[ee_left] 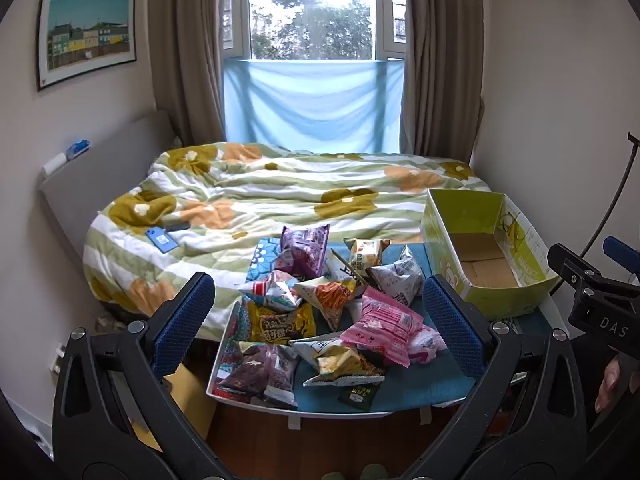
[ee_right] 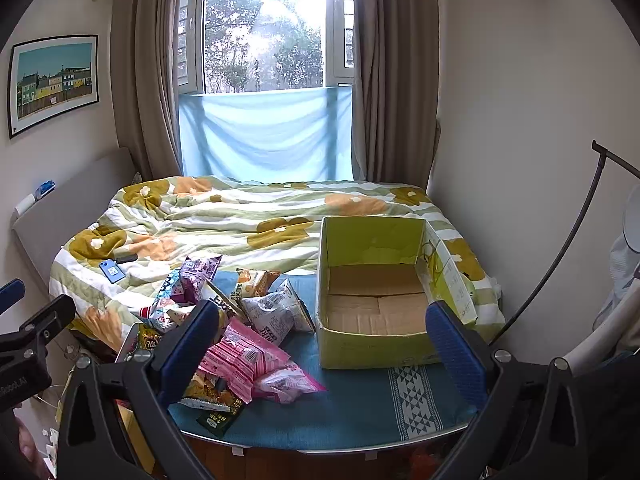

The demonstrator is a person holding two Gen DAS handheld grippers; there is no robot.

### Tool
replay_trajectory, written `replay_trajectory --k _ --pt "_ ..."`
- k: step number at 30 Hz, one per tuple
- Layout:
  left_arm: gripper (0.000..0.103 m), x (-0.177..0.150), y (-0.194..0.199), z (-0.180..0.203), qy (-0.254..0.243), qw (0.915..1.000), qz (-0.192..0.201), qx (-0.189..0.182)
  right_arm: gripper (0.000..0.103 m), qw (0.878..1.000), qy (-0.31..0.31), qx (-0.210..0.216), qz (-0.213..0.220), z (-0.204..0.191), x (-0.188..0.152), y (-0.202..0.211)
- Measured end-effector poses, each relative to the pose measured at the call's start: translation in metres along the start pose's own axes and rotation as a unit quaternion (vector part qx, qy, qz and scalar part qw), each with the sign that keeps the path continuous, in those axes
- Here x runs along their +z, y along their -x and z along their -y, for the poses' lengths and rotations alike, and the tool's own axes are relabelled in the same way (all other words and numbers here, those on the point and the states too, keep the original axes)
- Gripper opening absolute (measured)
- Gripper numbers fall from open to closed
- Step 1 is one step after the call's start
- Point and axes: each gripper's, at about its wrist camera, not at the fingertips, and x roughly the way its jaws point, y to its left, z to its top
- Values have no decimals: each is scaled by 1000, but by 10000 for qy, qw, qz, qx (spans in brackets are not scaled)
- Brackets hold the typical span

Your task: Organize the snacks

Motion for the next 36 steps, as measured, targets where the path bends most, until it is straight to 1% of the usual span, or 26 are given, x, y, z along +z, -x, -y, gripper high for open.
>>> replay_trajectory --k 9,21,36 --pt "103 2 -3 -5 61 9999 1 102 103 10000 18 -1 -18 -2 1 -2" --pt "103 1 -6 -2 -24 9999 24 133 103 10000 10 50 -45 -6 3 -4" --pt "103 1 -6 -3 -15 9999 21 126 103 10000 11 51 -52 -7 3 -5"
